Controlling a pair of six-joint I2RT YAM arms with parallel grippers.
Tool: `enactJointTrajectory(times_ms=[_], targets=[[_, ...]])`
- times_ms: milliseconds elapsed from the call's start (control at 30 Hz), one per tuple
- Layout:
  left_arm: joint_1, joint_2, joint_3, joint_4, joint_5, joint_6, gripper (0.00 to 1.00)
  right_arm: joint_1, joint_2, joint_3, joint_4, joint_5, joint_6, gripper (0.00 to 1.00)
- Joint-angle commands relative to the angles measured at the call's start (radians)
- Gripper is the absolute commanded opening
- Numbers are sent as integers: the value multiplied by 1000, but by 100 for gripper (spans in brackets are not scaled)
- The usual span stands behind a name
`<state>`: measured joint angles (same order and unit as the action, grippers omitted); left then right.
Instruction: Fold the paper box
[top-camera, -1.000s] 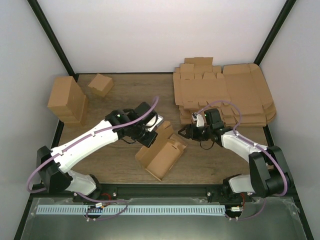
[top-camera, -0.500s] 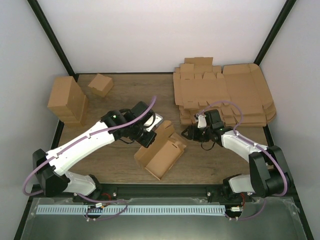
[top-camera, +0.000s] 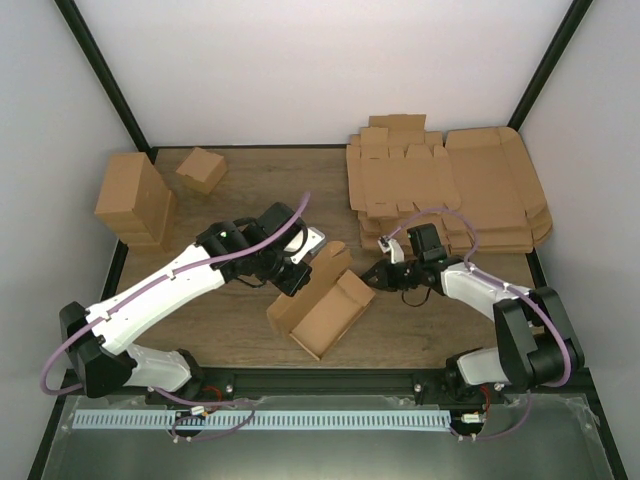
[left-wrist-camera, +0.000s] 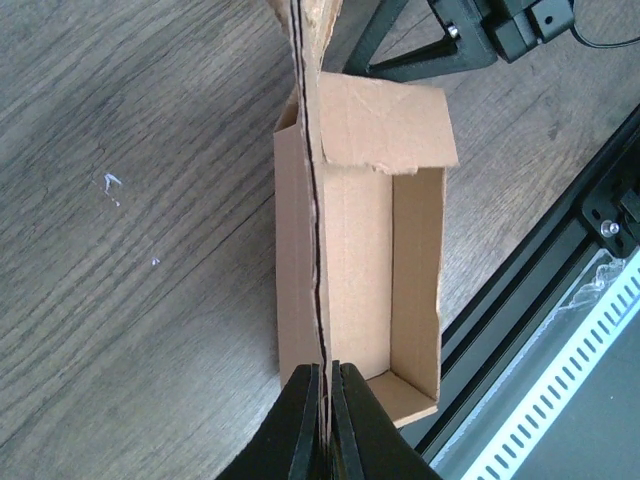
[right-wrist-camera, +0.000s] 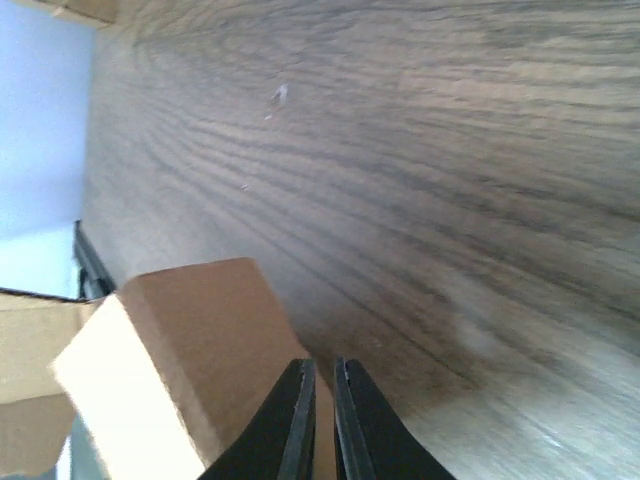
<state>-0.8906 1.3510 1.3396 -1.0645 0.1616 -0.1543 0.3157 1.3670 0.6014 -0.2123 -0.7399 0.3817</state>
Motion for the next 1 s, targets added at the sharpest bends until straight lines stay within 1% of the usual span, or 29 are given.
enactJointTrajectory(times_ms=[0, 100, 200, 400, 500, 567, 700, 800, 967], targets=[[2, -14, 10, 12, -4, 11, 4, -7, -14, -6, 48, -167, -6, 9], [1, -9, 12, 14, -5, 7, 4, -7, -30, -23, 51, -220, -12, 10], [1, -3, 12, 16, -6, 6, 4, -7, -51, -48, 69, -237, -6, 20], [1, 11, 15, 13, -5, 13, 4, -7, -81, -91, 105, -266, 18, 32], [1, 14, 17, 10, -5, 15, 4, -6, -116, -119, 141, -307, 31, 38], [2, 14, 20, 8, 1, 15, 4, -6, -143, -135, 164, -330, 42, 41], [1, 9, 29, 11, 16, 13, 4, 3, -162, -136, 172, -364, 45, 41], [1, 7, 33, 11, 20, 13, 4, 30, -157, -124, 149, -330, 31, 41], [1, 7, 33, 9, 29, 13, 4, 126, -138, -88, 90, -150, -4, 42]])
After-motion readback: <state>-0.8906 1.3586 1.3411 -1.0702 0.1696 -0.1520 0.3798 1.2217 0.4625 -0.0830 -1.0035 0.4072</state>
